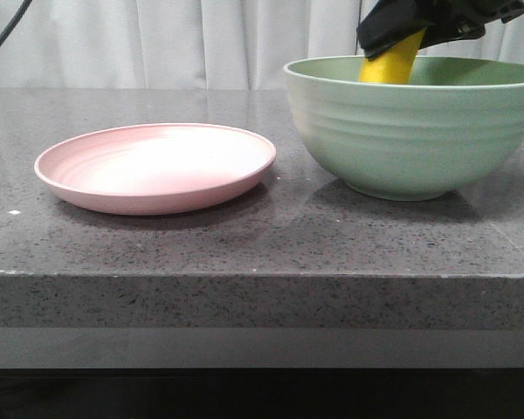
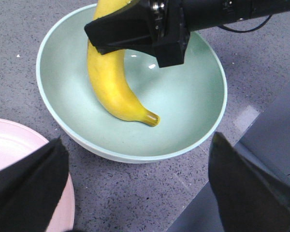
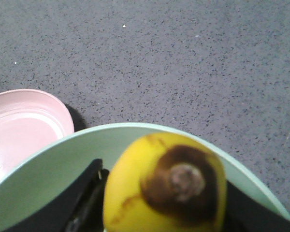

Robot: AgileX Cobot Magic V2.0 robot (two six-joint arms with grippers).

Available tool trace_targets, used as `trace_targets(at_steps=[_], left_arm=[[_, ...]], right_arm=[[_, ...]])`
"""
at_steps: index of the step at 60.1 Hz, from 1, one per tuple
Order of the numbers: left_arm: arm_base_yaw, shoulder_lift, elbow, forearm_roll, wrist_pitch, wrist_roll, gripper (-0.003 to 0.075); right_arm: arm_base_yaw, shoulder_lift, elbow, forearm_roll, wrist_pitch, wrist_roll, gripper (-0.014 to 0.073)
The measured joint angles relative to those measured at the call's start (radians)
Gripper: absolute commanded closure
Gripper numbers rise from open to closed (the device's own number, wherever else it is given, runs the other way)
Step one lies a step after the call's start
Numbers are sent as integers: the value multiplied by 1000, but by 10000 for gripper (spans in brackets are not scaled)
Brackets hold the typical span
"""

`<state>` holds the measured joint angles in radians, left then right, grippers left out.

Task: Transfer banana from pink plate to green bowl

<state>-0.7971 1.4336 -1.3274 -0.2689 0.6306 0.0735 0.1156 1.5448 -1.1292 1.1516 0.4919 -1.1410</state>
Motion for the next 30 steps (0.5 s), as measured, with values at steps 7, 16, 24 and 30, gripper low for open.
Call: trace_targets(at_steps=[7, 16, 24, 30], left_arm=[[0, 0, 0, 0, 0, 0, 144], [0, 0, 0, 0, 0, 0, 145], [0, 0, 0, 0, 0, 0, 145], [0, 0, 0, 0, 0, 0, 145]], right_arm=[[0, 0, 0, 0, 0, 0, 306], [0, 0, 0, 0, 0, 0, 186], [0, 1, 0, 0, 0, 0, 98], [0, 1, 0, 0, 0, 0, 58]])
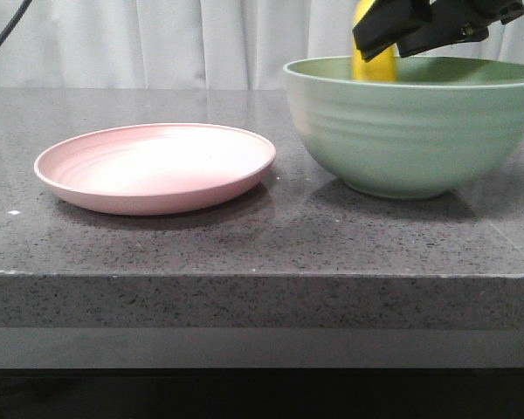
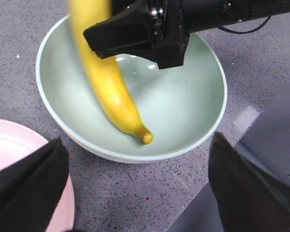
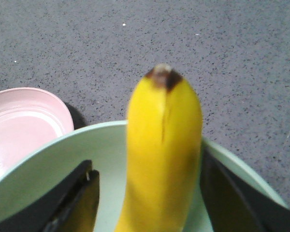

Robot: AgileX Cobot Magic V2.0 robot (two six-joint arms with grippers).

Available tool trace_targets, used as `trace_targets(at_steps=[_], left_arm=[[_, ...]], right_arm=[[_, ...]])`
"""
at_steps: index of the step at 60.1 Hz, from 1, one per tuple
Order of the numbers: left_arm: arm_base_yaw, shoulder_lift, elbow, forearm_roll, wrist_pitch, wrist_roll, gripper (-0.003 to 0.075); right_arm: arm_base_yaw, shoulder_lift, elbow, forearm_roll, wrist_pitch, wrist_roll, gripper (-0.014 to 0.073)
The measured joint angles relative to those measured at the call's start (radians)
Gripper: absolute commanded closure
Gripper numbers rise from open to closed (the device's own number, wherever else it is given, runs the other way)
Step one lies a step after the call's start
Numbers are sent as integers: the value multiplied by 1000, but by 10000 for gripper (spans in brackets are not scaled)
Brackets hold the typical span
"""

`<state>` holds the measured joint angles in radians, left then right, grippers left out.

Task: Transfer banana from pink plate to green bowl

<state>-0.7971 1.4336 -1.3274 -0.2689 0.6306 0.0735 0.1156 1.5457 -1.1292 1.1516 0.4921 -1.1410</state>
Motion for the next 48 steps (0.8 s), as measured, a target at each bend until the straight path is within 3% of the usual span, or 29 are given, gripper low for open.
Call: trace_targets(at_steps=[20, 29, 35, 43, 48], left_arm=[[0, 0, 0, 0, -2, 0, 150], [0, 0, 0, 2, -2, 0, 236], [0, 0, 0, 9, -2, 0, 339], [0, 0, 0, 12, -8, 0, 503], [0, 0, 0, 18, -13, 0, 598]], right_arm=[[0, 0, 0, -5, 0, 0, 51], [0, -55, 0, -28, 0, -2, 81], [0, -124, 0, -31, 2, -2, 211], [0, -214, 0, -33, 35, -2, 523], [0, -246, 0, -33, 70, -2, 650]])
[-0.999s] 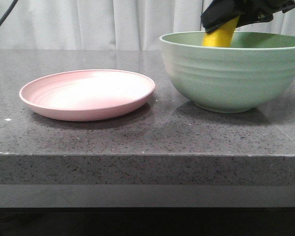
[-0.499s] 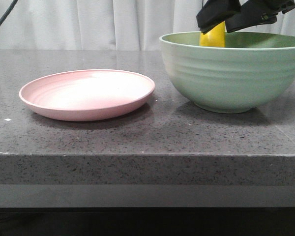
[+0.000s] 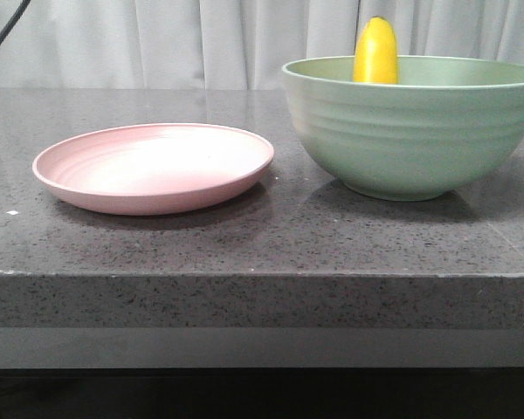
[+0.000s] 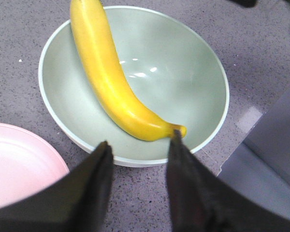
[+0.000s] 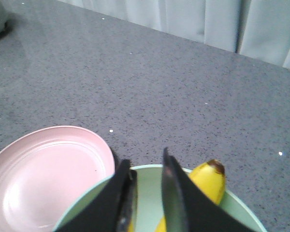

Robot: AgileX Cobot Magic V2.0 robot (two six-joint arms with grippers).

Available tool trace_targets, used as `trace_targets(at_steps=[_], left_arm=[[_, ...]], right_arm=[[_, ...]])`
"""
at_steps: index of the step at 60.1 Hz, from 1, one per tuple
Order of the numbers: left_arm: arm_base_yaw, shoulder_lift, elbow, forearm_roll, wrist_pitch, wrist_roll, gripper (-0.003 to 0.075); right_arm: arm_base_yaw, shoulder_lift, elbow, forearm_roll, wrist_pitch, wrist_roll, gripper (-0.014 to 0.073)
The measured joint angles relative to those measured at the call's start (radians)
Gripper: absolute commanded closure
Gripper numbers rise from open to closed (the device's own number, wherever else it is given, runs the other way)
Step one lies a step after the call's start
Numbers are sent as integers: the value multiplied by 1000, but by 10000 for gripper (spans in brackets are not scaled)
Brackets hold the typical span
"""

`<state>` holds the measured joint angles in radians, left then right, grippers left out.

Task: Transfer banana from pink plate to green bowl

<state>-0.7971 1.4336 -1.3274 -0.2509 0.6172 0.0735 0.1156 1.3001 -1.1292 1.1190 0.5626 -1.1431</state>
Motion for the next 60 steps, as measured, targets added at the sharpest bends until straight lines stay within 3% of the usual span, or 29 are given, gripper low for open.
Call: trace_targets(at_steps=[8, 24, 34, 46, 60], left_arm=[[0, 0, 0, 24, -20, 0, 741], [63, -48, 0, 121, -85, 0, 740], [157, -196, 62, 164, -181, 0, 740], [223, -459, 286, 190, -263, 0, 741], [227, -779, 654, 192, -312, 0, 741]], right_arm=[[0, -30, 0, -2, 52, 0, 660], [0, -126, 11, 3, 167, 13, 660], [37, -298, 124, 120, 157, -80, 660], [48, -554, 354, 284, 38, -229, 660], [48, -853, 618, 364, -87, -257, 660]])
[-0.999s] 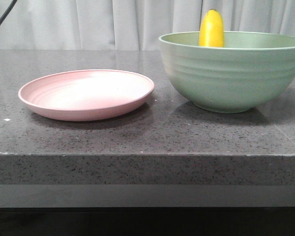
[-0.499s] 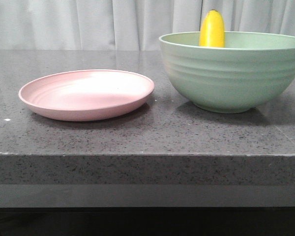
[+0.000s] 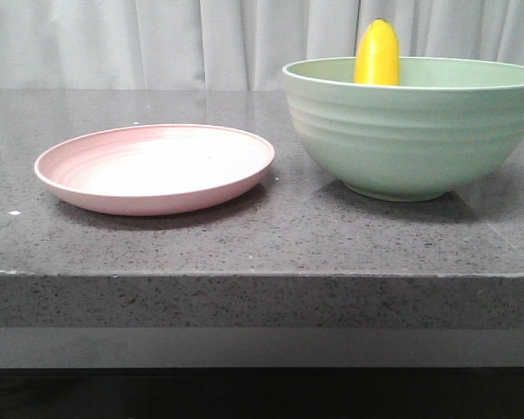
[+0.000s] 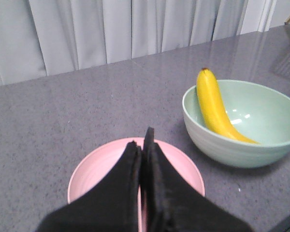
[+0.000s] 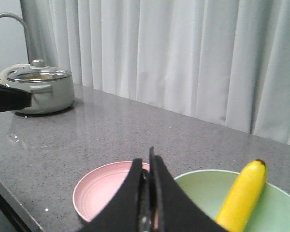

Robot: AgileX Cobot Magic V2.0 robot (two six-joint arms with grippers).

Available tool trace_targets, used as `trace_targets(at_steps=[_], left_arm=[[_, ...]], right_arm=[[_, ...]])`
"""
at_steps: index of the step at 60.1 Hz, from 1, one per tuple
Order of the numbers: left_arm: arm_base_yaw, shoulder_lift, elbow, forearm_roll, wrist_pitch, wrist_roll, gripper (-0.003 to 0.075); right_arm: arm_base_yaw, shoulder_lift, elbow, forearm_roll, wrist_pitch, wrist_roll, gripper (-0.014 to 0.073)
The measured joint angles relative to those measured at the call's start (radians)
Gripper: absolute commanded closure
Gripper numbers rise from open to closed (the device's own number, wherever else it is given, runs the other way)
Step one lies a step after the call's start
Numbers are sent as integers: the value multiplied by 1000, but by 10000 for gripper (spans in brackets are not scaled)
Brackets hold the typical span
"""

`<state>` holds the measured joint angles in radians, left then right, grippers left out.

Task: Transfer banana from pink plate to green bowl

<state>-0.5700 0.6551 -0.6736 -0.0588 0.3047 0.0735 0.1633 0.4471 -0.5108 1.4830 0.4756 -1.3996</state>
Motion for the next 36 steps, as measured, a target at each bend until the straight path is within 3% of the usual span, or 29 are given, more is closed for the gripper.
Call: trace_targets(at_steps=[16, 36], left_arm=[[0, -283, 249, -17, -4, 0, 741], [0, -338, 273, -20, -4, 0, 741]], right_arm=[[0, -157, 189, 16, -58, -1, 660], [0, -157, 198, 24, -62, -2, 664]])
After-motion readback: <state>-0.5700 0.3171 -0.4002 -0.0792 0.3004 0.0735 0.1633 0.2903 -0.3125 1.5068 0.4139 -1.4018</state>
